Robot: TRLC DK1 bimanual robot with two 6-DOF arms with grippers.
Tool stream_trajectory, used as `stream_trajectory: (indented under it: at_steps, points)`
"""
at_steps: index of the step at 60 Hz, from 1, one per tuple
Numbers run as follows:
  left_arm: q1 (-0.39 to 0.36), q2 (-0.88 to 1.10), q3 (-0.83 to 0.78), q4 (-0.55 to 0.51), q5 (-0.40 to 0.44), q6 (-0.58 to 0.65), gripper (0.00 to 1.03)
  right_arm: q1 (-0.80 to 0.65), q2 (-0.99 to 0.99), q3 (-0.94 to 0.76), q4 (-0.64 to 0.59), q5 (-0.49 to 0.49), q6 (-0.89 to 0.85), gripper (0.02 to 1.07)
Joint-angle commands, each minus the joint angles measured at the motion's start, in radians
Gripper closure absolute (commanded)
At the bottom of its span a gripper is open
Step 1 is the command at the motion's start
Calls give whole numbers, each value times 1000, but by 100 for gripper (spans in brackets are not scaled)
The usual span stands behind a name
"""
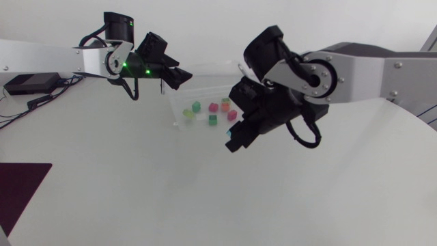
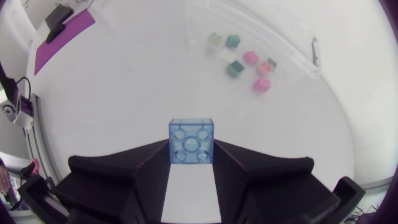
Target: Pick up the duplo bricks and place them in the container
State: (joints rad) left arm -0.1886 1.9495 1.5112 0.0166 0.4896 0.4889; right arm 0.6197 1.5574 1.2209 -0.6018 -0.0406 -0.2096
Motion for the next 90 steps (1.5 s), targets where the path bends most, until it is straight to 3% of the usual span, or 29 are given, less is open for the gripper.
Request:
stream_trajectory:
  at_steps: [1, 27, 39, 83, 86, 90]
  points:
    - [-6, -50, -9, -10, -19, -27, 4, -21, -7, 54, 22, -7, -8, 92]
    - [15, -296, -264, -63, -75, 5, 4, -84, 150, 215, 178, -13, -4, 92]
    - [32, -399, -398, -56, -111, 28, 4, -120, 225, 321, 191, -21, -8, 92]
    - [169, -735, -710, -14, -118, 30, 4, -202, 504, 586, 281, -24, -22, 90]
    - [175, -753, -729, -7, -118, 30, 4, -202, 515, 597, 287, -19, -20, 80]
    - [190, -775, -750, 0, -118, 30, 4, -204, 523, 605, 295, -8, -17, 46]
